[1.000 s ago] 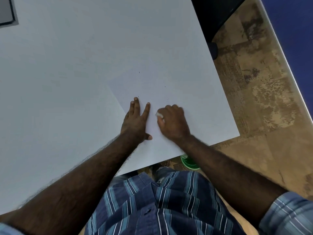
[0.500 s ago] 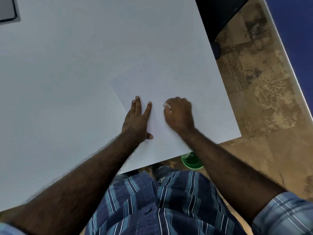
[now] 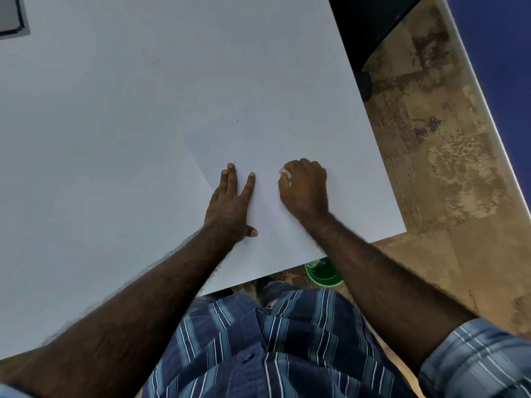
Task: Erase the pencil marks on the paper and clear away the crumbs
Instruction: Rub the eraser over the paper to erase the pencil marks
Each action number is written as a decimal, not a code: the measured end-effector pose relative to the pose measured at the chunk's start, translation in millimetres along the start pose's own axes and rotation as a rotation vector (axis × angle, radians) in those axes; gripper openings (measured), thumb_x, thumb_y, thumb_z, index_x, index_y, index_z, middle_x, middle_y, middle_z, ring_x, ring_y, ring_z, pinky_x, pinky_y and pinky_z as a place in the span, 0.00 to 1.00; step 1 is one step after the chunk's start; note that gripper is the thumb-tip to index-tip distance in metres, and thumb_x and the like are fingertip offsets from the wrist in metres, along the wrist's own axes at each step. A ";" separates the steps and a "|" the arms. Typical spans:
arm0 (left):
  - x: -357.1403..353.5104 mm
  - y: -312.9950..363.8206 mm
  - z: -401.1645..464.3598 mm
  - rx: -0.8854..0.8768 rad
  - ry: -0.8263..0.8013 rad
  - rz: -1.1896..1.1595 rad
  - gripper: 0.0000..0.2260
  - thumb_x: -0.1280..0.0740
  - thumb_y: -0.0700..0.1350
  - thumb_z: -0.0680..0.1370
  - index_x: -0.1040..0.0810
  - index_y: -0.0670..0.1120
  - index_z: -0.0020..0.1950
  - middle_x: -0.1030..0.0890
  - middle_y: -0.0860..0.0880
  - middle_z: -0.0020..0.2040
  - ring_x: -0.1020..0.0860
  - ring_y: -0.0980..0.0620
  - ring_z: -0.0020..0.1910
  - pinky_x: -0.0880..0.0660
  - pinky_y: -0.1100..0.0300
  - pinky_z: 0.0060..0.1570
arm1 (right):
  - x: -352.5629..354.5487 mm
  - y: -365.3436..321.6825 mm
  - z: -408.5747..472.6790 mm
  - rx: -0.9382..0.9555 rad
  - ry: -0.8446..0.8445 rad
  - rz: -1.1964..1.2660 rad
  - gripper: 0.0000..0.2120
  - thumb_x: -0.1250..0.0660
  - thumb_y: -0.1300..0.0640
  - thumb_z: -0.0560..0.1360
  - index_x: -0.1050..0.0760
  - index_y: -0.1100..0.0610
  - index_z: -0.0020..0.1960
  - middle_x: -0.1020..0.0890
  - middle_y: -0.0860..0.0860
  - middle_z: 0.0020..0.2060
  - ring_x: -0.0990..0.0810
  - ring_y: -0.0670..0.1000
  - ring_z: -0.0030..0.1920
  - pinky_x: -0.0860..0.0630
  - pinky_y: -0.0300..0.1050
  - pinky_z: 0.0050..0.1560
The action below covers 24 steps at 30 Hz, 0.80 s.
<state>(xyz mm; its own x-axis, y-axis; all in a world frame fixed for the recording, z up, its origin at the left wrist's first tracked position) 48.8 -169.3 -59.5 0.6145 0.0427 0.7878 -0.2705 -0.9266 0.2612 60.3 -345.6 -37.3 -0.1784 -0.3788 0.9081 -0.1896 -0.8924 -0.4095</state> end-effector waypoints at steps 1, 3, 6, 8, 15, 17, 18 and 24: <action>0.4 -0.1 -0.1 0.004 0.001 -0.003 0.63 0.18 0.57 0.68 0.65 0.52 0.84 0.73 0.41 0.81 0.67 0.41 0.82 0.51 0.48 0.80 | 1.1 4.3 3.0 -0.040 0.017 0.008 0.06 0.34 0.57 0.76 0.20 0.58 0.44 0.19 0.55 0.39 0.21 0.62 0.40 0.25 0.55 0.45; 1.0 -0.4 -0.1 0.007 0.002 -0.007 0.63 0.18 0.57 0.68 0.65 0.52 0.84 0.72 0.41 0.81 0.67 0.41 0.82 0.50 0.48 0.80 | -5.1 -6.9 -3.0 -0.024 -0.010 0.035 0.09 0.37 0.55 0.77 0.20 0.58 0.45 0.19 0.54 0.39 0.21 0.61 0.41 0.25 0.56 0.46; 0.8 -1.0 -0.5 0.001 0.001 -0.010 0.63 0.18 0.57 0.68 0.64 0.52 0.84 0.72 0.41 0.81 0.66 0.41 0.82 0.50 0.48 0.80 | -25.6 -44.2 -32.1 0.173 -0.193 0.059 0.14 0.40 0.53 0.80 0.18 0.58 0.52 0.17 0.54 0.44 0.20 0.59 0.46 0.24 0.57 0.51; 1.0 -1.1 -1.0 0.002 0.000 -0.012 0.63 0.18 0.57 0.68 0.64 0.52 0.84 0.72 0.40 0.81 0.66 0.41 0.82 0.50 0.48 0.80 | -24.6 -45.5 -36.5 0.230 -0.213 0.055 0.14 0.39 0.53 0.80 0.17 0.58 0.54 0.16 0.54 0.45 0.20 0.58 0.47 0.24 0.57 0.52; 0.7 -0.4 -0.4 0.012 -0.007 -0.015 0.63 0.18 0.56 0.68 0.65 0.52 0.84 0.73 0.41 0.81 0.67 0.42 0.82 0.50 0.48 0.80 | -7.8 -2.4 2.9 -0.041 -0.011 0.027 0.09 0.37 0.55 0.78 0.20 0.57 0.45 0.18 0.54 0.40 0.21 0.61 0.41 0.25 0.57 0.47; 1.9 -0.3 -0.7 0.004 -0.001 -0.011 0.63 0.18 0.56 0.68 0.65 0.52 0.84 0.72 0.40 0.81 0.66 0.41 0.82 0.50 0.48 0.80 | -18.0 -27.2 -14.9 0.024 -0.094 0.047 0.10 0.37 0.55 0.79 0.19 0.58 0.49 0.17 0.54 0.42 0.20 0.59 0.44 0.24 0.56 0.49; 2.2 0.1 -1.0 -0.002 -0.001 -0.008 0.63 0.18 0.57 0.68 0.64 0.52 0.84 0.72 0.40 0.81 0.66 0.41 0.82 0.50 0.48 0.81 | -24.2 -40.1 -26.4 0.085 -0.154 0.052 0.10 0.36 0.55 0.80 0.18 0.58 0.52 0.17 0.54 0.44 0.20 0.58 0.45 0.24 0.56 0.50; 2.6 0.0 -1.5 -0.001 -0.001 -0.012 0.63 0.18 0.56 0.68 0.64 0.52 0.84 0.72 0.40 0.81 0.66 0.41 0.82 0.49 0.47 0.80 | -12.7 -16.1 -2.1 0.069 -0.056 0.024 0.11 0.38 0.53 0.77 0.18 0.56 0.48 0.17 0.54 0.42 0.20 0.61 0.43 0.24 0.57 0.48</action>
<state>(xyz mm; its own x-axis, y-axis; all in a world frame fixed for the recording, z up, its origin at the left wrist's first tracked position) 49.3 -168.6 -56.6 0.6181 0.0534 0.7842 -0.2638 -0.9257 0.2709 63.6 -325.9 -42.4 -0.1271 -0.4119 0.9023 -0.1184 -0.8969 -0.4261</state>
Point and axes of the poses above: each hand's wrist, its own z-axis towards the middle knuckle, its own x-axis out of the back of the hand, y = z × x, the point moved 9 cm from there along z, towards the middle knuckle
